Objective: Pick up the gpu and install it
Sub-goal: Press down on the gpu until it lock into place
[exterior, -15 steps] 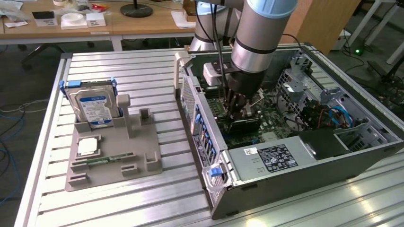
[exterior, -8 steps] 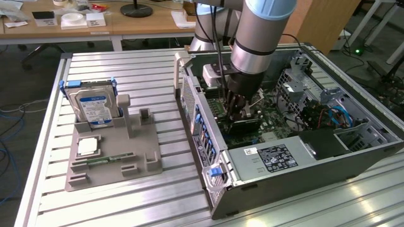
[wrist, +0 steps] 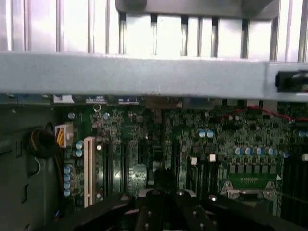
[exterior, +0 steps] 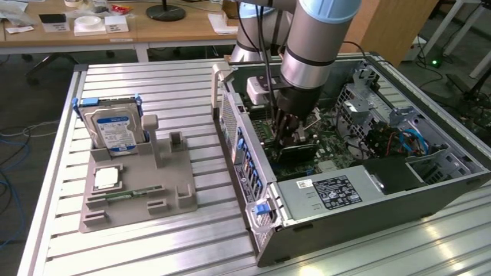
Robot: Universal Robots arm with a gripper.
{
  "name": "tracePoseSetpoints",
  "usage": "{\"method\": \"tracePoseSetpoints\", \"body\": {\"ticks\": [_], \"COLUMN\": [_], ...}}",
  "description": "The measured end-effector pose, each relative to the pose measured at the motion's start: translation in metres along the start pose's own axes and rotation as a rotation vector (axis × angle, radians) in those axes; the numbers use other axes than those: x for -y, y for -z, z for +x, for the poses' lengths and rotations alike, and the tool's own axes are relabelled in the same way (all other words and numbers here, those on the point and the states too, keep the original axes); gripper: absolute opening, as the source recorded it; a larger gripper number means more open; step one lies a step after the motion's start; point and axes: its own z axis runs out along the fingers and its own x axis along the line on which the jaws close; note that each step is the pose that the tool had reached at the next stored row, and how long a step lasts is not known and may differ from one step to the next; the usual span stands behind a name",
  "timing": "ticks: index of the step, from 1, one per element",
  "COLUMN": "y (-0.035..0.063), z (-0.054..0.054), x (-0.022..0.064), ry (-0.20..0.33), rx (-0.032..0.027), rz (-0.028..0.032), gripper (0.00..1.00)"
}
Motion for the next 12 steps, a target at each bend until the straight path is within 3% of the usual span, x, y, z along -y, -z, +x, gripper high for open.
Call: {"method": "tracePoseSetpoints", "body": {"ticks": [4, 8, 12], "y": [0.0014, 0.0014, 0.0014], "z": [0.000, 0.000, 0.000], "x": [0.0011, 0.0144, 0.0193], "ry": [0.000, 0.000, 0.000], "rx": [-0.0003, 0.0003, 0.0007], "rz": [-0.0004, -0.0003, -0.0003], "gripper": [0.11, 0.11, 0.11]}}
